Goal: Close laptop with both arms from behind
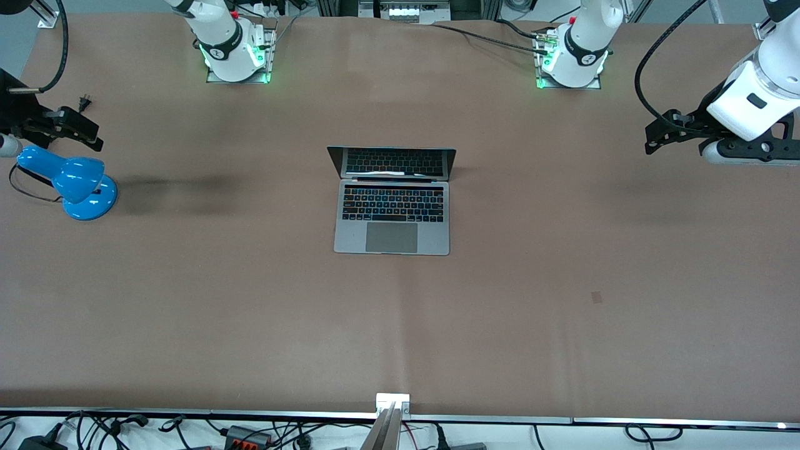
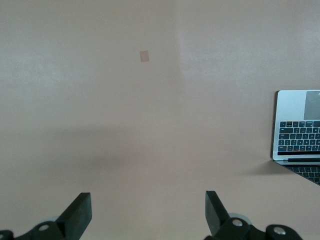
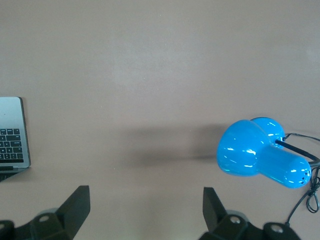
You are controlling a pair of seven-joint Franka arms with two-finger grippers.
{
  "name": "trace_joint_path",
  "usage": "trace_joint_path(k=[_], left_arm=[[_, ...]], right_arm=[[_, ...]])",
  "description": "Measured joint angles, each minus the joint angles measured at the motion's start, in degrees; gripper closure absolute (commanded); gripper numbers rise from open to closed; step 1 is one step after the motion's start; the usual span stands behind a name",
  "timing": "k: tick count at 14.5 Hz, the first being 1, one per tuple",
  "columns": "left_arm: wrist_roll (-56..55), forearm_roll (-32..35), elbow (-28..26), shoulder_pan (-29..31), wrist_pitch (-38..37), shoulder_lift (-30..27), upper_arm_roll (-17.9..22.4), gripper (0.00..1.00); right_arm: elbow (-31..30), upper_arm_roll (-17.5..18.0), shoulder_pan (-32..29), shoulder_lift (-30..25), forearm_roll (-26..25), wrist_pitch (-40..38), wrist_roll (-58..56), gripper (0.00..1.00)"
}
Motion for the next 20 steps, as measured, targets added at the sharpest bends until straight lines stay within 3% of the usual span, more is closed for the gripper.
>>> trace_joint_path(k=[8, 9, 10, 11, 13, 20], left_arm=[[0.0, 0.0, 0.1, -0.1, 0.0, 0.0, -0.1, 0.00], [0.0, 0.0, 0.2, -0.1, 0.0, 0.0, -0.1, 0.00], [0.0, 0.0, 0.3, -0.1, 0.0, 0.0, -0.1, 0.00], [0.0, 0.0, 0.7, -0.2, -0.2, 0.3, -0.1, 0.00], [0.0, -0.1, 2.4, -0.2, -1.9, 2.0, -0.1, 0.00], [0.2, -0.4, 8.2, -0.3, -8.8, 11.2, -0.2, 0.00]], right_arm=[[-0.2, 0.1, 0.0, -0.1, 0.0, -0.2, 0.0, 0.00], [-0.3, 0.2, 0.0, -0.1, 0.0, -0.2, 0.0, 0.41], [-0.4, 0.2, 0.0, -0.1, 0.0, -0.2, 0.0, 0.70], [-0.5, 0.2, 0.0, -0.1, 0.0, -0.3, 0.0, 0.90], [-0.6, 0.2, 0.0, -0.1, 0.1, -0.4, 0.0, 1.00], [-2.3, 0.5, 4.4, 0.6, 0.6, -1.9, 0.0, 1.00]])
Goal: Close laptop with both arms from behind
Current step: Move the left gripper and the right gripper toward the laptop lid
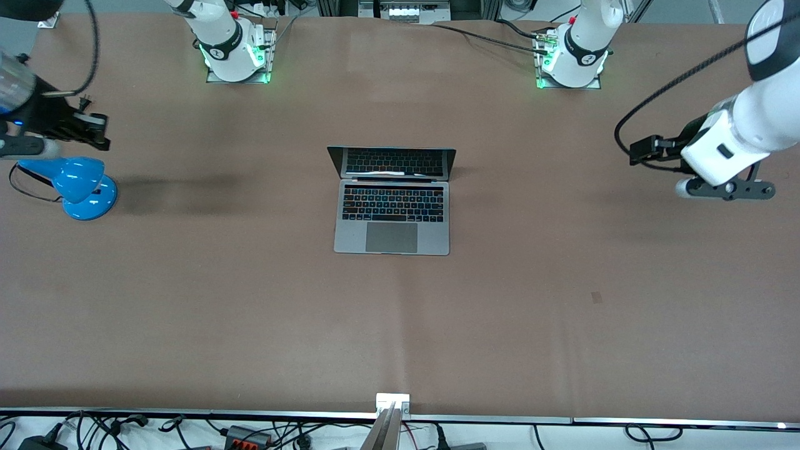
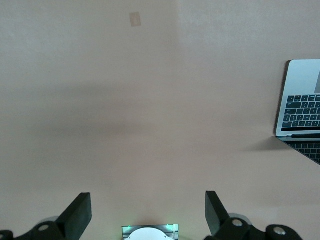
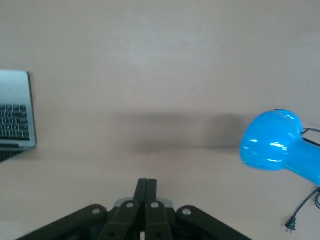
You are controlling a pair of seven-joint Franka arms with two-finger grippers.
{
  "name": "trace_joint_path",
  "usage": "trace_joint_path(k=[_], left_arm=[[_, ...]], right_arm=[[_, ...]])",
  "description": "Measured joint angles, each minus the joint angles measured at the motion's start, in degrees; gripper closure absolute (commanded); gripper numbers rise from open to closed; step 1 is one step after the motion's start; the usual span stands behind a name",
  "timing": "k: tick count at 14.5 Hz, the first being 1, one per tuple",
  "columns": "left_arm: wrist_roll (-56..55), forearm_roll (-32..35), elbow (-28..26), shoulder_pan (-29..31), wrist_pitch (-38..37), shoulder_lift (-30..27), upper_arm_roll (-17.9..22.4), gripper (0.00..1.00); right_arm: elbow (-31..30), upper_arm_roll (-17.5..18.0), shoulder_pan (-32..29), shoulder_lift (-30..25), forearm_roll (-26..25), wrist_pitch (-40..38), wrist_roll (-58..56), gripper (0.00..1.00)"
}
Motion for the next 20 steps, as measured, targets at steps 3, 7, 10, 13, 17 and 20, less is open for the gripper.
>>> trace_joint_path(k=[3, 7, 10, 13, 17, 20], left_arm=[[2.2, 0.0, 2.1, 0.0, -0.2, 2.9, 0.0, 0.72], [4.0, -0.1, 2.6, -0.6, -2.0, 3.6, -0.2, 0.99], [4.0, -3.4, 2.6, -2.3, -4.4, 3.7, -0.4, 0.99], [2.5, -9.9, 0.6, -3.1, -5.8, 3.7, -2.2, 0.99], [-6.9, -13.3, -2.1, -3.3, -5.8, 2.6, -11.1, 0.99], [-9.8, -15.9, -7.1, -3.6, -3.9, -0.7, -15.6, 0.99]], right_arm=[[-3.1, 0.2, 5.0, 0.4, 1.3, -0.2, 1.9, 1.00], [-7.7, 0.3, 7.6, 0.6, 9.5, -0.1, 3.0, 1.00], [-10.3, 0.3, 10.1, 1.4, 16.7, 0.7, 3.0, 1.00], [-12.3, 0.4, 16.0, 3.0, 20.4, 3.7, 6.6, 1.00], [-13.3, 0.6, 26.9, 6.0, 21.3, 8.4, 16.0, 1.00], [-13.5, 0.6, 32.0, 9.0, 22.9, 12.4, 20.2, 1.00]])
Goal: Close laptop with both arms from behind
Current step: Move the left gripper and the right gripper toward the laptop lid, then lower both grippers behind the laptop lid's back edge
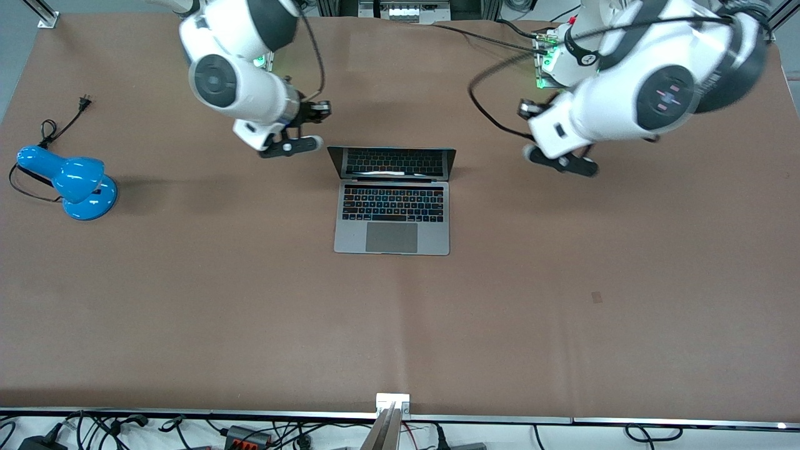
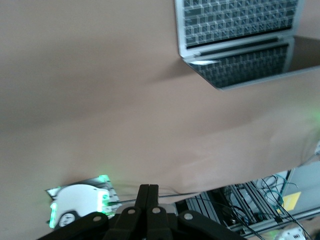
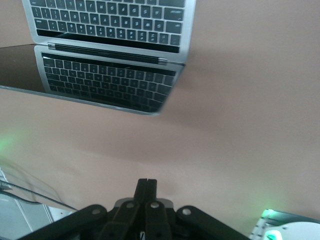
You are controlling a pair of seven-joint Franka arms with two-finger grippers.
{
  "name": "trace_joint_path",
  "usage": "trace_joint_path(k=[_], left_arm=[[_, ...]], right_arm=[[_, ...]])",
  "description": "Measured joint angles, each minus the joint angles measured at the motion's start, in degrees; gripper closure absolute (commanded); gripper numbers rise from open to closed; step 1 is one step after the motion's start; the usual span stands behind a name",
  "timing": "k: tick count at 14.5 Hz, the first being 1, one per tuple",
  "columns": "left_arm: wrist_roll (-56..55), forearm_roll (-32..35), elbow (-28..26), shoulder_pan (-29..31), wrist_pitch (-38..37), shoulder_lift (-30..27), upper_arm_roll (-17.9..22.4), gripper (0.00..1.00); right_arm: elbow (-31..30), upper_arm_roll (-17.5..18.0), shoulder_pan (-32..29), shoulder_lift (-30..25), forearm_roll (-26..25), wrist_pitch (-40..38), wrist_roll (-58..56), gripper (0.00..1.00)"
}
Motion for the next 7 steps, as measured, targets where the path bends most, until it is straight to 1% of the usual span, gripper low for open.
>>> trace_joint_path(k=[2, 3, 5, 7], left_arm=[[0.0, -2.9, -7.9, 0.0, 6.4, -4.0, -0.6, 0.99], [0.0, -3.5, -11.8, 0.0, 9.8, -5.7, -1.6, 0.99], [0.0, -4.9, -18.2, 0.0, 17.3, -7.5, -5.1, 0.99], [0.0, -8.0, -23.4, -0.1, 26.3, -7.9, -9.0, 0.99]], right_arm=[[0.0, 0.0, 1.8, 1.8, 0.2, 2.7, 1.5, 1.00], [0.0, 0.0, 2.1, 2.6, 0.4, 3.5, 1.9, 1.00], [0.0, -0.1, 2.2, 3.6, 1.3, 4.6, 2.0, 1.00], [0.0, -0.3, 2.2, 4.2, 1.5, 5.4, 2.0, 1.00]])
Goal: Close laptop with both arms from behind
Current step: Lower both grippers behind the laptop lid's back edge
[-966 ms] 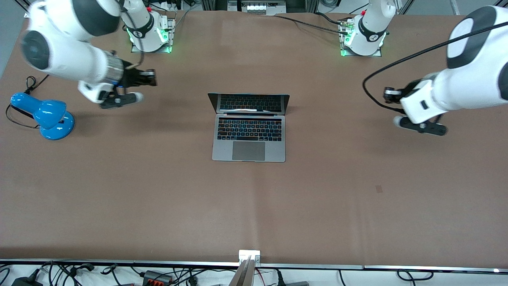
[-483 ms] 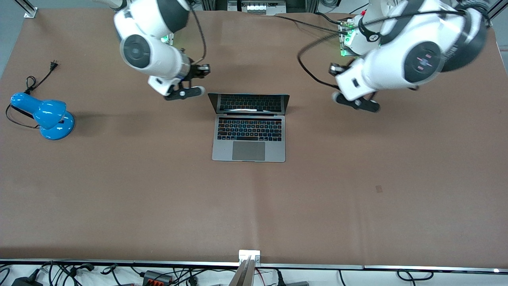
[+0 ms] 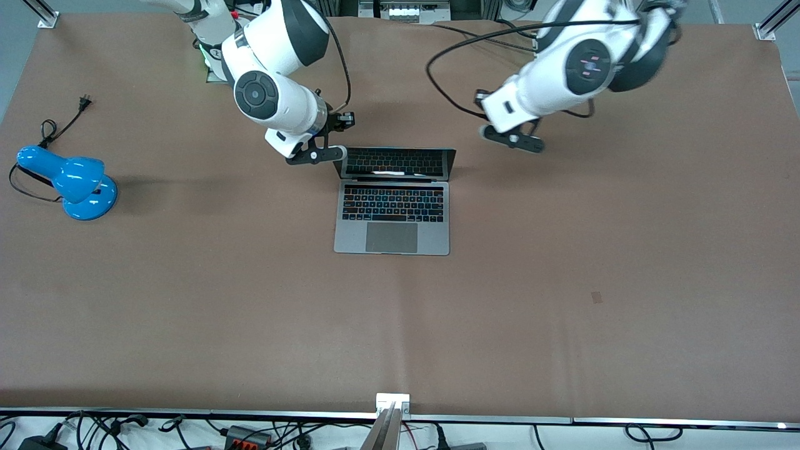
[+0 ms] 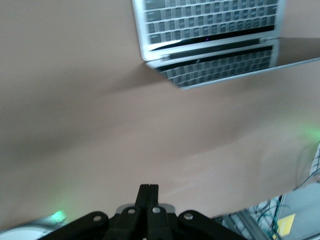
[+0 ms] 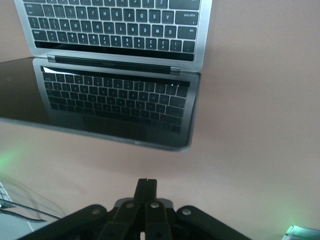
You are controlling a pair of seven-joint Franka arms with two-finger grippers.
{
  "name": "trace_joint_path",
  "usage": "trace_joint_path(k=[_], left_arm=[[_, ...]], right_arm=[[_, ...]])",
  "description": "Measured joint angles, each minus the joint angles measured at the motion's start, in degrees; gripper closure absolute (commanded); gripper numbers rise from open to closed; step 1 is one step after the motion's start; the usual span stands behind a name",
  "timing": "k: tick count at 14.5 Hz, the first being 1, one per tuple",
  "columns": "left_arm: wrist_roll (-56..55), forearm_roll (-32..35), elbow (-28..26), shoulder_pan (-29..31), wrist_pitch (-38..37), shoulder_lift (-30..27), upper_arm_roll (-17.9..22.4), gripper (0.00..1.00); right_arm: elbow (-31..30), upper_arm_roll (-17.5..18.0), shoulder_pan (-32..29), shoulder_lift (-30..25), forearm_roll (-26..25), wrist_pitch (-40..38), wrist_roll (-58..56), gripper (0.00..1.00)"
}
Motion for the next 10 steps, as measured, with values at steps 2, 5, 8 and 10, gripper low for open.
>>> trace_joint_path(k=[2, 5, 8, 10], left_arm=[[0.0, -2.7, -4.4, 0.0, 9.1, 0.1, -3.5, 0.99], [0.0, -4.3, -7.5, 0.0, 17.0, 0.8, -5.5, 0.99], [0.0, -4.3, -7.8, 0.0, 25.3, 3.6, -6.9, 0.99], [0.0, -4.3, -7.8, 0.0, 30.7, 6.6, -7.6, 0.99]], right_arm=[[0.0, -0.1, 0.0, 0.5, 0.0, 0.5, 0.0, 1.00], [0.1, -0.1, 0.0, 0.9, 0.1, 0.7, 0.0, 1.00], [0.1, -0.1, 0.0, 0.9, 0.1, 0.8, 0.0, 1.00], [0.1, -0.1, 0.0, 0.9, 0.1, 0.8, 0.0, 1.00]])
